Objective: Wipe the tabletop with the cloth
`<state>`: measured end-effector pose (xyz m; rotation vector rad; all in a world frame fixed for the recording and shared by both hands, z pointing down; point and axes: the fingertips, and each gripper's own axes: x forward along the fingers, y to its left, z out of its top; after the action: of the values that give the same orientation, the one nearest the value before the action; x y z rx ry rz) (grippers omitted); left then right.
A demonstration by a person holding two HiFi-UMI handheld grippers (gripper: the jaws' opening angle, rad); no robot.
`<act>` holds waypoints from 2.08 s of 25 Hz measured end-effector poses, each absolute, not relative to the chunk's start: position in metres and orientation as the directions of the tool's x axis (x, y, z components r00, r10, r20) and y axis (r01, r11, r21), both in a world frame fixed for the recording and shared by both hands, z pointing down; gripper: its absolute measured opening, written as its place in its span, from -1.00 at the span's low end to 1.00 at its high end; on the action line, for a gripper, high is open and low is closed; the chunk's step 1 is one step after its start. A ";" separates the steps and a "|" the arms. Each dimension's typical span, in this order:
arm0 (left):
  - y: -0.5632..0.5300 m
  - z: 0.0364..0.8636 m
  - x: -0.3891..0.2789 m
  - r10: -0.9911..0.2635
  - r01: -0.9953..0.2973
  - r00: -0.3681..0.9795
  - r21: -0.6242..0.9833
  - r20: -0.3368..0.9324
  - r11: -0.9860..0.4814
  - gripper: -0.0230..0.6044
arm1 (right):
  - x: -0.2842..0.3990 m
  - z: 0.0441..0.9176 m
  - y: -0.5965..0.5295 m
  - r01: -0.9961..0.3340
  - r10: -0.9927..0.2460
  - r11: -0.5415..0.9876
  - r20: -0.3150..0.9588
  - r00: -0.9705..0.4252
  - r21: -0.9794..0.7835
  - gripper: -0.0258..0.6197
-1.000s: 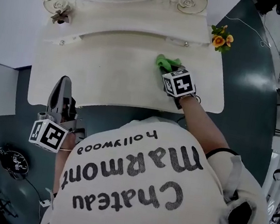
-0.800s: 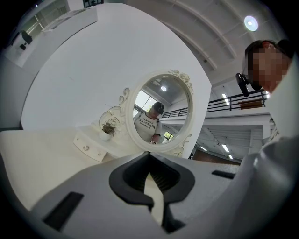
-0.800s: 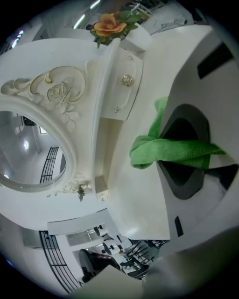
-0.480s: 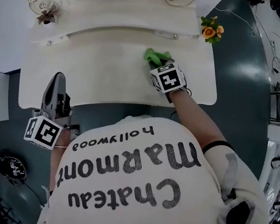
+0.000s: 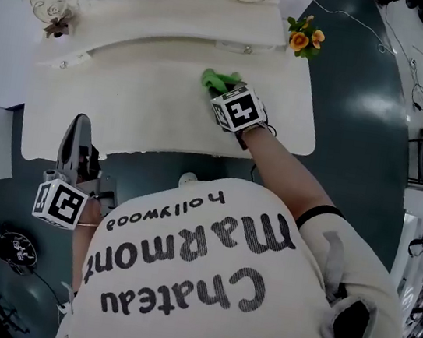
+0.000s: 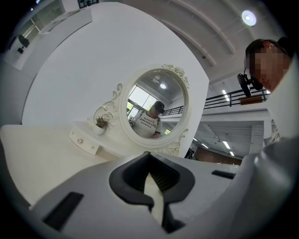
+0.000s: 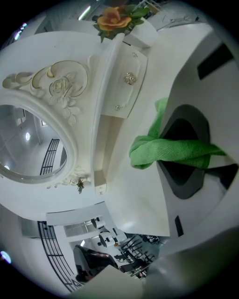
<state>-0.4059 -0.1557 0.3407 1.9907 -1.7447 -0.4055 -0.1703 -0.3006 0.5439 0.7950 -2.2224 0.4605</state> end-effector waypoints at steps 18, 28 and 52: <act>-0.116 0.337 -0.325 -0.992 -0.841 0.099 0.540 0.083 -0.039 -0.91 | -0.082 0.546 -0.302 -0.672 -0.418 0.734 0.716 -0.559 -0.097 -0.67; -0.108 0.336 -0.299 -0.992 -0.832 0.100 0.553 0.074 -0.042 -0.91 | -0.022 0.541 -0.314 -0.744 -0.475 0.661 0.710 -0.519 -0.102 -0.67; -0.087 0.344 -0.277 -0.992 -0.823 0.087 0.567 0.088 -0.022 -0.90 | 0.042 0.542 -0.316 -0.791 -0.536 0.609 0.702 -0.469 -0.063 -0.67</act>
<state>-0.2772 -0.0869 0.3439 1.8922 -1.7820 -0.4642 0.0416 -0.3158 0.5418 1.0402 -2.1846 0.5084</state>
